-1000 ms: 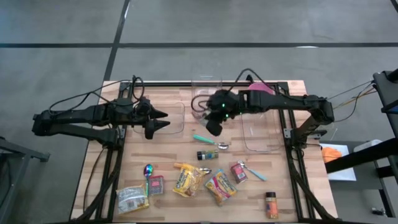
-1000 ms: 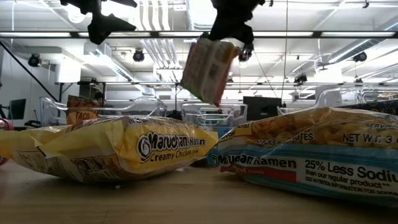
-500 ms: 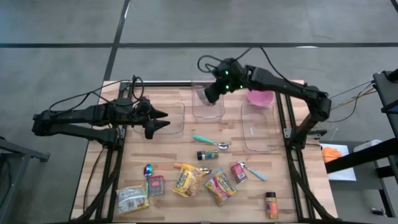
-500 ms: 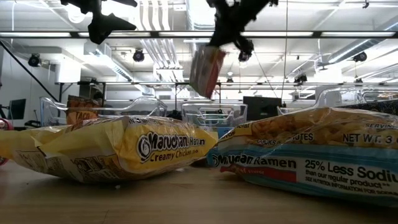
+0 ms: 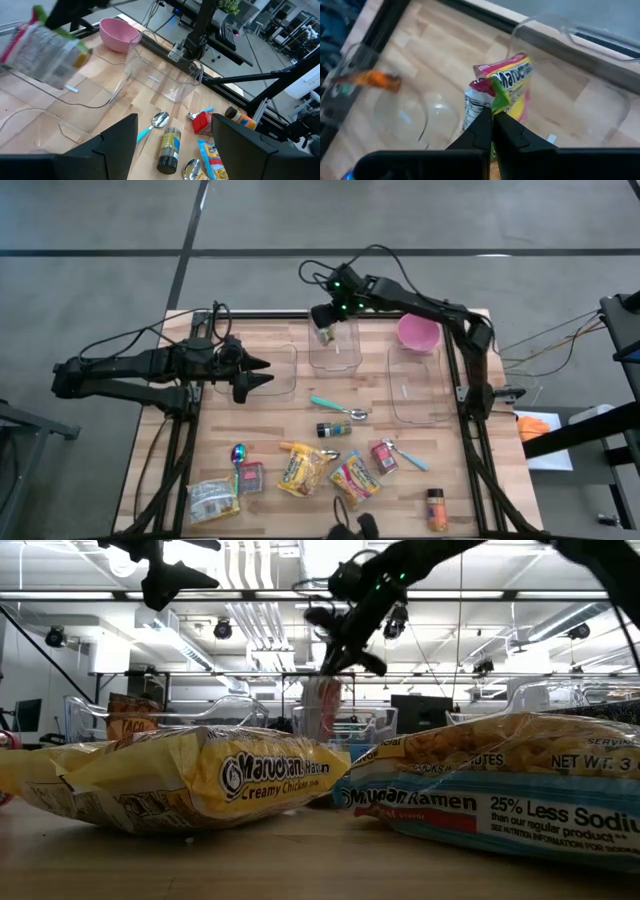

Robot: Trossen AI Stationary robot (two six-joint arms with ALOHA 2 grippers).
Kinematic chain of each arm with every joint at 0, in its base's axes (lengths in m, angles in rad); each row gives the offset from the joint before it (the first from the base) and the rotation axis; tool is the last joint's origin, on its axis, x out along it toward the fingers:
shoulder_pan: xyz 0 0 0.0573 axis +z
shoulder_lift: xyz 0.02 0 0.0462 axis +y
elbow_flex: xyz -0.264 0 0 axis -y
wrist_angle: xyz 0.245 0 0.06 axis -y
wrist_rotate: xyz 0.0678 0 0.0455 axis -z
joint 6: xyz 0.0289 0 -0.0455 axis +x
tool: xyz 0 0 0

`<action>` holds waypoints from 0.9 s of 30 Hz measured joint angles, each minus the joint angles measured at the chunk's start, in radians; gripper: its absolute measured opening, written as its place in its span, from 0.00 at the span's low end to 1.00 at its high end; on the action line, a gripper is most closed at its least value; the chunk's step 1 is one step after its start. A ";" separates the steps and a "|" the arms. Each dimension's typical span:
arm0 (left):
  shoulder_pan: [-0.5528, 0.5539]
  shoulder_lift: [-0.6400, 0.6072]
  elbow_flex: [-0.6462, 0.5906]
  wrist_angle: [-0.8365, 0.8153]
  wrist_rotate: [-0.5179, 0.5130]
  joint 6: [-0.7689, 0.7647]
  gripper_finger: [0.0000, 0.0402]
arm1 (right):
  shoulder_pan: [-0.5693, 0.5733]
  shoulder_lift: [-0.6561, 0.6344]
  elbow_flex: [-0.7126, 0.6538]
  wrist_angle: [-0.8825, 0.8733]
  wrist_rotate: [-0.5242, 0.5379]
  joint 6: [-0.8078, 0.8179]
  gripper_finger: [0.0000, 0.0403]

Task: Pick & Place Food Item
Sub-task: Put the green noodle pack into the middle transparent bin

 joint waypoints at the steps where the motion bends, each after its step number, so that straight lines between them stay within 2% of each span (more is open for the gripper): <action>1: 0.000 0.000 0.000 0.000 0.000 -0.005 0.64 | -0.008 0.025 0.025 -0.013 0.010 0.012 0.02; 8: 0.000 0.000 0.000 0.000 0.000 -0.016 0.64 | -0.036 0.208 0.243 -0.134 0.038 0.043 0.02; 17: 0.000 0.000 0.000 -0.001 0.000 -0.027 0.64 | -0.052 0.392 0.488 -0.224 0.000 0.106 0.02; 27: 0.000 0.000 0.000 -0.002 0.000 -0.037 0.64 | -0.057 0.409 0.511 -0.257 0.054 0.052 0.02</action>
